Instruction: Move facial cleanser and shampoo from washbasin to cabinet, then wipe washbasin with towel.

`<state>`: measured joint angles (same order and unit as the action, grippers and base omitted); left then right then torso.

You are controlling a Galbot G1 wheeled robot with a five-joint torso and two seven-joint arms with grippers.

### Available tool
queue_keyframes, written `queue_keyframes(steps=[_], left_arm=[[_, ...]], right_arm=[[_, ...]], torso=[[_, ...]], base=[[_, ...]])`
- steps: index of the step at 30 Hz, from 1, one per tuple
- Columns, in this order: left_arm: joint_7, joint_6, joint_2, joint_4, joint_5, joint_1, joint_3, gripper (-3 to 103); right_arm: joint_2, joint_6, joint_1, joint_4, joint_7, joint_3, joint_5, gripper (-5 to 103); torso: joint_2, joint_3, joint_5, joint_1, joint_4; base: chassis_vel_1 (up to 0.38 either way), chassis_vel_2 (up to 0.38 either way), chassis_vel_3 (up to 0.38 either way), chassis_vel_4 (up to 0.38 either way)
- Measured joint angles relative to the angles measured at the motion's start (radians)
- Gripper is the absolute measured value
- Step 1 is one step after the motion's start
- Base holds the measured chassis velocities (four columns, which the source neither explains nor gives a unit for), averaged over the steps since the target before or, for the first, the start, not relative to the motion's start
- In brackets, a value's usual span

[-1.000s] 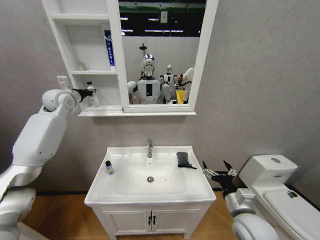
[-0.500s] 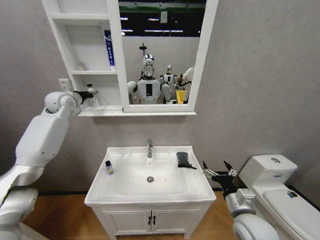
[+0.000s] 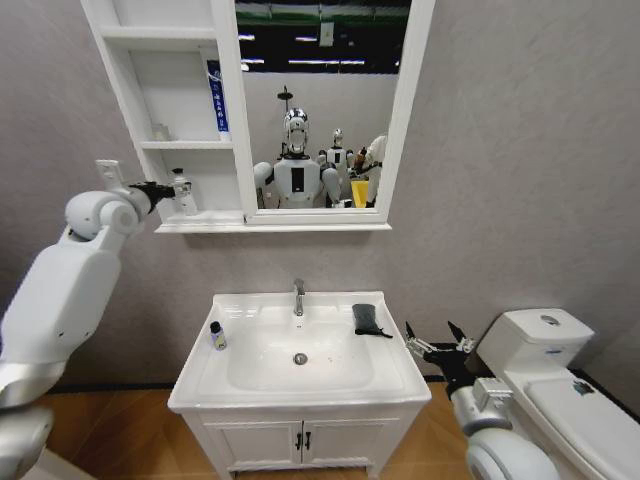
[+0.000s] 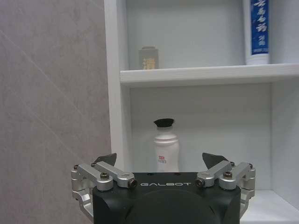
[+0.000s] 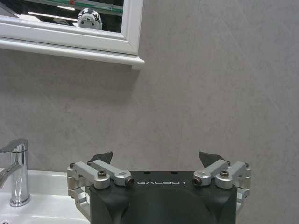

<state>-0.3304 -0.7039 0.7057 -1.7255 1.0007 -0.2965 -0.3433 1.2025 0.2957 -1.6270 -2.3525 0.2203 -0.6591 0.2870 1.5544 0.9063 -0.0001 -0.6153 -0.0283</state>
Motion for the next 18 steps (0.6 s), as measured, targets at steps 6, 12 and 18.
queue_keyframes(steps=[6, 12, 18], left_arm=[[-0.063, 0.02, -0.049, -0.2, 0.04, -0.248, -0.108, 100], [-0.017, 0.093, 0.024, -0.302, -0.111, -0.588, -0.264, 100], [0.092, 0.335, 0.198, -0.266, -0.341, -0.76, -0.276, 100]], right_arm=[[0.008, 0.001, 0.004, 0.001, -0.001, 0.012, -0.006, 100], [0.025, -0.001, -0.002, 0.004, -0.003, 0.014, -0.016, 100], [0.036, -0.007, 0.001, 0.009, -0.005, 0.013, -0.021, 100]], torso=[[0.0, 0.0, 0.0002, 0.0, -0.0005], [0.0, 0.0, -0.0003, 0.0, -0.0002], [0.0, 0.0, 0.0002, 0.0, -0.0005]], base=[[0.0, 0.0, 0.0, 0.0], [0.0, 0.0, 0.0, 0.0], [0.0, 0.0, 0.0, 0.0]])
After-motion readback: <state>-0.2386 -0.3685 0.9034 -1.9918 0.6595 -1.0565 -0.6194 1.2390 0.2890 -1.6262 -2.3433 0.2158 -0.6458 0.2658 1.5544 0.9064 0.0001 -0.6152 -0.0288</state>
